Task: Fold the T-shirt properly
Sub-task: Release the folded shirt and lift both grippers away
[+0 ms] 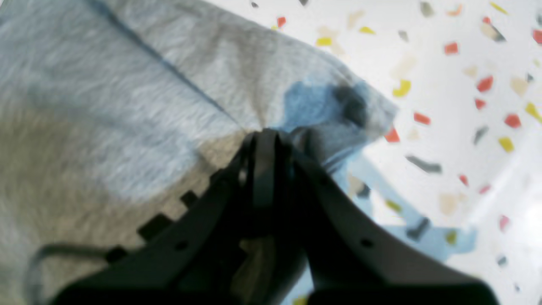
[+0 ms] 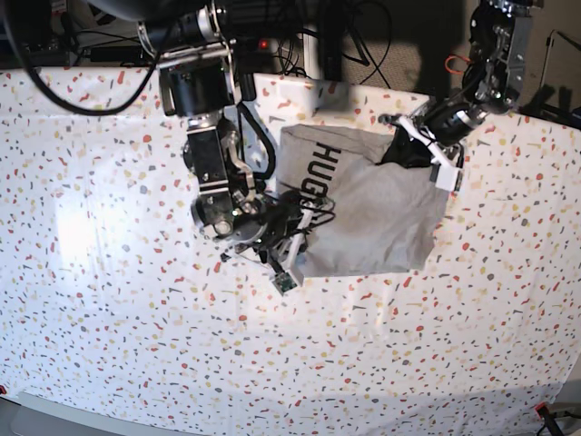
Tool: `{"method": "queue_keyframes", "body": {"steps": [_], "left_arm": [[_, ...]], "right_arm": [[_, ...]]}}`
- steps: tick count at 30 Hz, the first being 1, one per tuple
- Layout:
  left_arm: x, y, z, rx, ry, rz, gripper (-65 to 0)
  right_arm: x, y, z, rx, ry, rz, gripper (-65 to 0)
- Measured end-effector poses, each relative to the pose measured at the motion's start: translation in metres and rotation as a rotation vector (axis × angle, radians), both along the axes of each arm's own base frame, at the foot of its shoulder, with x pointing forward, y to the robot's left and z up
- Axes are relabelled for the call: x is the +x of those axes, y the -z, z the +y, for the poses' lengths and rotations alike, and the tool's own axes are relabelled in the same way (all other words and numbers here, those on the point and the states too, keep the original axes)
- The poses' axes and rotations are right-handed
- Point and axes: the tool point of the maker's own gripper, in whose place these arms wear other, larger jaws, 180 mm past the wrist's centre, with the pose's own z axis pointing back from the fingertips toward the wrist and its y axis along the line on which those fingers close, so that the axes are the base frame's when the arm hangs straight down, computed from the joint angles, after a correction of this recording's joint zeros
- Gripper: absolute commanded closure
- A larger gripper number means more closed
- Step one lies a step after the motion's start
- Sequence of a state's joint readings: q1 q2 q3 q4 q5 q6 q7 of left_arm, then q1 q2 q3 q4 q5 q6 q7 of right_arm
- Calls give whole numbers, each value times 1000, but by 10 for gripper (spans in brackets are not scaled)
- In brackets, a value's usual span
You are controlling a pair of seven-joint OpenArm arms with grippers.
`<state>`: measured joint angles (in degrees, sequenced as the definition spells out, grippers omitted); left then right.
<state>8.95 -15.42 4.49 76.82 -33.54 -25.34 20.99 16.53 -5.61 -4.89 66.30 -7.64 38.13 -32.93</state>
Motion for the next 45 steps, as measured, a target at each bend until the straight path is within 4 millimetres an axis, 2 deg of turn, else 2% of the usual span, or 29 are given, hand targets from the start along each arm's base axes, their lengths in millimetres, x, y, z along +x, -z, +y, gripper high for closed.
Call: {"method": "queue_keyframes", "body": {"steps": [8,11,16,19,23,26,28,31,33,34,38,40,45], "left_arm": [[68,-4,29,103,-69,-67,0],[85,-8,33,112,-81,-77,0],[101,-12,23,146,-27,-102,0],[106,-13,14,174,-4,-116,0],[108,-17,16,181,15,-135,0],[105,-23,21,204,66,-164,0],[103,-32,33,213,66,-181,0],[106,-67,51,174,40,-252,0],[102,-88,57,165,53,-290,0],[97,-92,58,190,71,-297,0],[62,-77,73,278,39,-223,0],[43,-71,81,316,22,-184,0],[7,-82,95,335,-6,-181,0]], "right_arm": [[-48,-5,-8,-15,21,-51,0],[-65,-8,-5,11,25,-65,0],[-83,-7,7,75,33,-70,0],[-85,-8,15,93,36,-61,0],[-85,-10,15,94,37,-67,0],[-86,-22,10,87,46,-97,0],[-86,-40,6,90,62,-146,0],[-86,-72,-6,110,107,-234,0],[-93,-84,-12,150,140,-250,0],[-98,-85,-17,152,157,-246,0],[-119,-82,-42,123,220,-208,0],[-127,-87,-57,123,265,-215,0],[-173,-86,-86,153,370,-123,0]]}}
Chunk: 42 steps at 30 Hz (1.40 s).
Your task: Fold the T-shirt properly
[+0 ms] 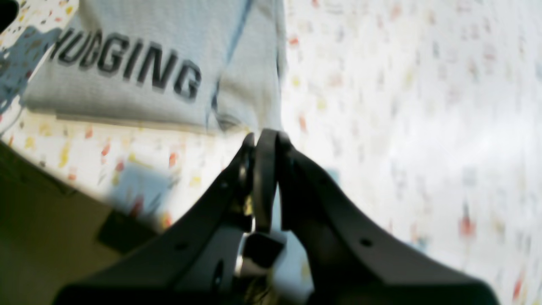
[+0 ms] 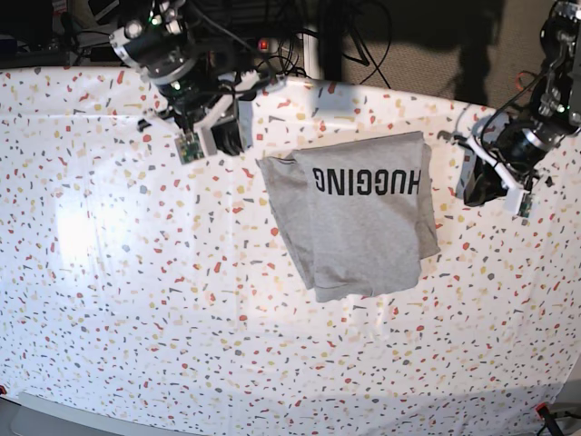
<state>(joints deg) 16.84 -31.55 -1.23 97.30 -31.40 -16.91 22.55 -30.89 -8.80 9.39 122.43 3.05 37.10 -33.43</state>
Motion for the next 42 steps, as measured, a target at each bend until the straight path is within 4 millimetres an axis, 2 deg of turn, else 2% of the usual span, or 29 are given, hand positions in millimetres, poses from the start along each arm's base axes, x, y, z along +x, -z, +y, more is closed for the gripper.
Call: {"method": "queue_keyframes", "body": {"steps": [5,12,16,18,22,28,31,35,38,42], "left_arm": [[-51,7,38,54,-90,71,0],[-117,22,74,108,-166,187,0],[-143,29,79,116,-172,239,0],[-154,34,78,113,-172,268,0],[-180,61,81,95,-226,341,0],[-242,128,75,54,-289,506,0],[-277,160,77,35,-369,589,0],[-317,194,80,40,-438,668,0],[-335,214,81,48,-464,730,0],[-342,234,80,27,-513,792,0]], "right_arm": [[-54,12,-26,7,79,123,0],[-116,31,-50,3,152,295,0],[-142,43,-52,-24,147,418,0],[-149,47,-53,-34,141,461,0],[-162,63,-52,-21,146,520,0],[-205,117,-45,54,174,682,0],[-228,151,-55,57,165,776,0],[-253,194,-74,67,185,870,0],[-274,226,-96,51,268,961,0],[-296,264,-122,-12,332,1086,0]]}}
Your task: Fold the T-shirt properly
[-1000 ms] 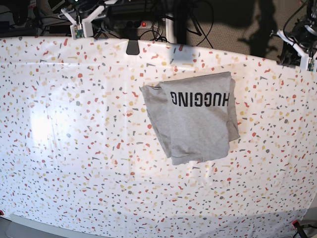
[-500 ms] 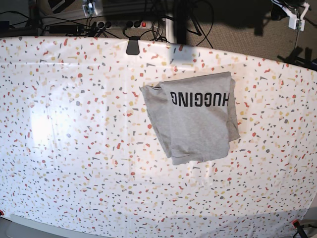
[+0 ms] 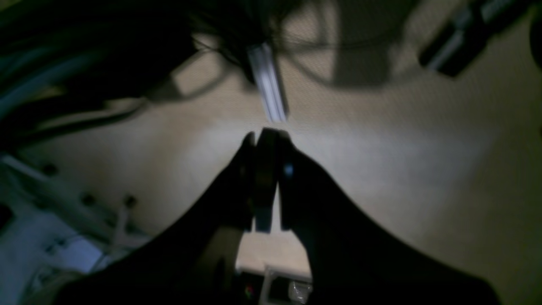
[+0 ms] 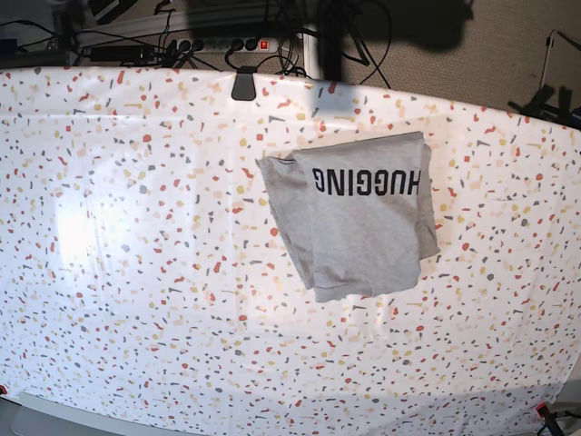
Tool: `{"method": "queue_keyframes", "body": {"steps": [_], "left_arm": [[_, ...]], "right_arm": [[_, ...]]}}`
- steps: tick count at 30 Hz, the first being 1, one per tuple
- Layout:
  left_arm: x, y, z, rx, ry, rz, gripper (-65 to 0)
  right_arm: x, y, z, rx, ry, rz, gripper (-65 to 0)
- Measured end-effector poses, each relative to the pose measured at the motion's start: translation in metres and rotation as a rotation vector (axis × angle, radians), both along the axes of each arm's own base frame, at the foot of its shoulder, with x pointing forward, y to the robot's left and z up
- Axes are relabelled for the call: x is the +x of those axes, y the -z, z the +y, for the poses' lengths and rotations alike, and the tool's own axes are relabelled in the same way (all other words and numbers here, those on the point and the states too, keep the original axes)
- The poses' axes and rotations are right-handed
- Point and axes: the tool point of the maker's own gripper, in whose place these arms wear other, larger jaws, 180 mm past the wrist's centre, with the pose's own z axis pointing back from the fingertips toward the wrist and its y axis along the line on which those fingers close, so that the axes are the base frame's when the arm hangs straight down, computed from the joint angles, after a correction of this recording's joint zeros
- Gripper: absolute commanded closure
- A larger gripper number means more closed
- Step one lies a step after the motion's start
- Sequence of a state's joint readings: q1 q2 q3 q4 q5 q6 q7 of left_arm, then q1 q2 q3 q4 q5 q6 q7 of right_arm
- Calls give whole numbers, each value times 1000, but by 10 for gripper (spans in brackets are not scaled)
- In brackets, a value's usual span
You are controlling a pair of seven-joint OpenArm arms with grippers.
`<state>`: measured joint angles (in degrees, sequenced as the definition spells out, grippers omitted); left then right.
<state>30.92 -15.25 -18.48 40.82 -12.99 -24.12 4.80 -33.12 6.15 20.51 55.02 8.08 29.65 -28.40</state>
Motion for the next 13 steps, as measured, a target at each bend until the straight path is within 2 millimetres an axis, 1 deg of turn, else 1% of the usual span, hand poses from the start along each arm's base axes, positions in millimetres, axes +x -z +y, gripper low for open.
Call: {"method": "queue_keyframes", "body": {"steps": [2,3,6,8,11,13], "left_arm": [[3,9,-3,-13,-27,20,0],[7,13,-5,-15,-22,25,0],[17,27,-21,-24,6,62,0],[23,37,-38,-23,-6,77,0],[30,48,-79,-70,16,86,0],[34,53,-97,-87,24,98,0]], "right_arm": [[-1,16,-5,-11,10,35,0],[-1,22,-6,-8,15,51,0],[6,37,-4,-1,12,89,0],[12,44,0,7,3,117,0],[29,49,9,32,7,113,0],[39,51,11,36,11,102,0]]}}
